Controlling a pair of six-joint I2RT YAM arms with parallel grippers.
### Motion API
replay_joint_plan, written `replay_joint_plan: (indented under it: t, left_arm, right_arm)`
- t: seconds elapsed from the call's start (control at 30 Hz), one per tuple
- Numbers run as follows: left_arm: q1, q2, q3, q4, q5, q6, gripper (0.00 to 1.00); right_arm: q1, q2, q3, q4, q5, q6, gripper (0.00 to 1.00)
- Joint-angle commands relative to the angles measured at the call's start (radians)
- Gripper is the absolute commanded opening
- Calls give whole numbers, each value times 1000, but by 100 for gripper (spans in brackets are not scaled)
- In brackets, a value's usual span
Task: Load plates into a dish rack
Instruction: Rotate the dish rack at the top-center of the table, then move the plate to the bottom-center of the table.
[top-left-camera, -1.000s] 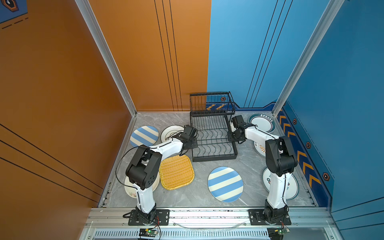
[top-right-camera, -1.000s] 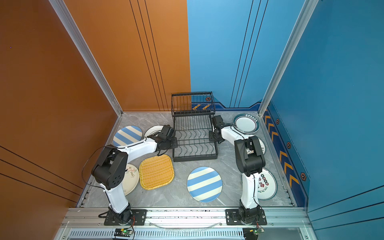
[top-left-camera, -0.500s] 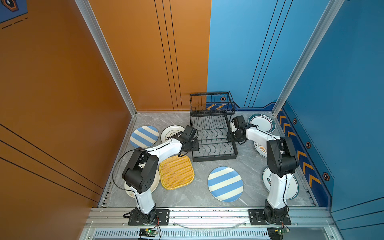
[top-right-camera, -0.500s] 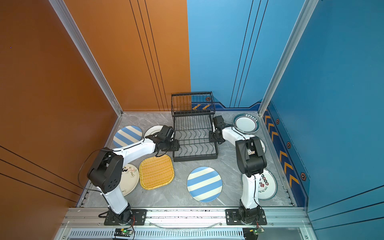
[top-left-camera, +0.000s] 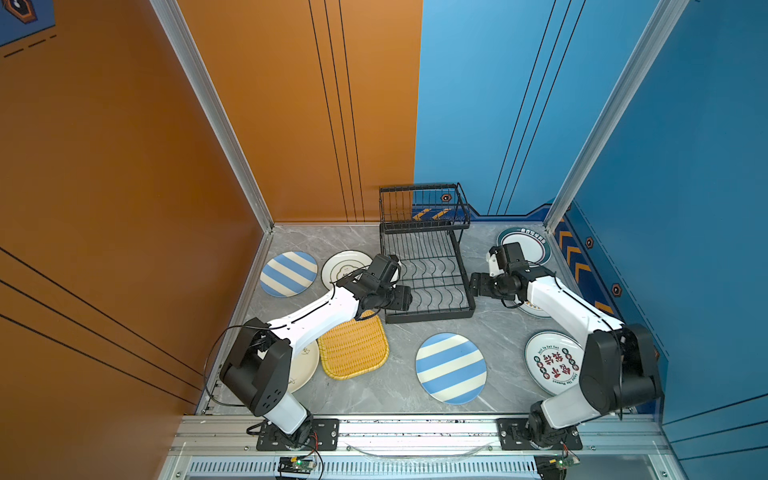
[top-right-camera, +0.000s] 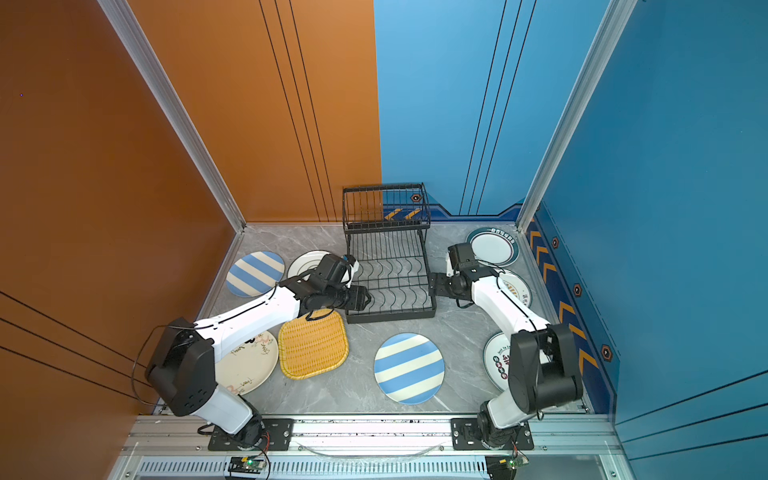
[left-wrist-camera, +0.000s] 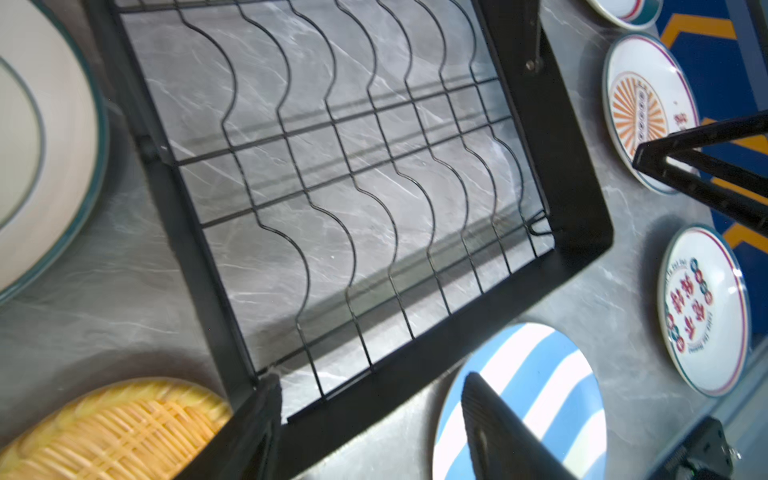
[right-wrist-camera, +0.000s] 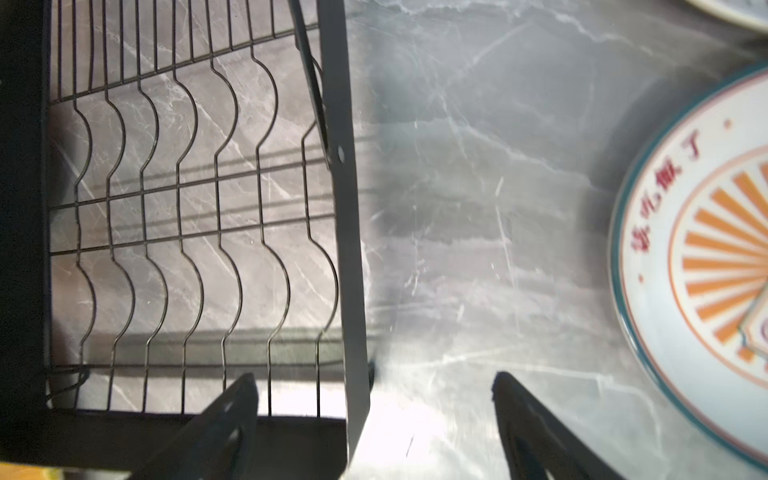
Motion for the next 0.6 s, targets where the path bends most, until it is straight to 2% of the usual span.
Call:
replay_joint_plan:
  t: [0.0, 0.27, 0.57]
  left_arm:
    - [-40, -15, -30, -34, 135, 35, 72]
    - [-103, 10, -74, -37, 242, 29, 75]
    - [-124, 65, -102, -41, 312, -5, 75]
  right_arm:
    - [-5, -103, -113, -107, -48, 74, 93]
    - [63, -339, -375, -131, -119, 248, 97]
    - [192, -466, -551, -91, -115, 426, 98]
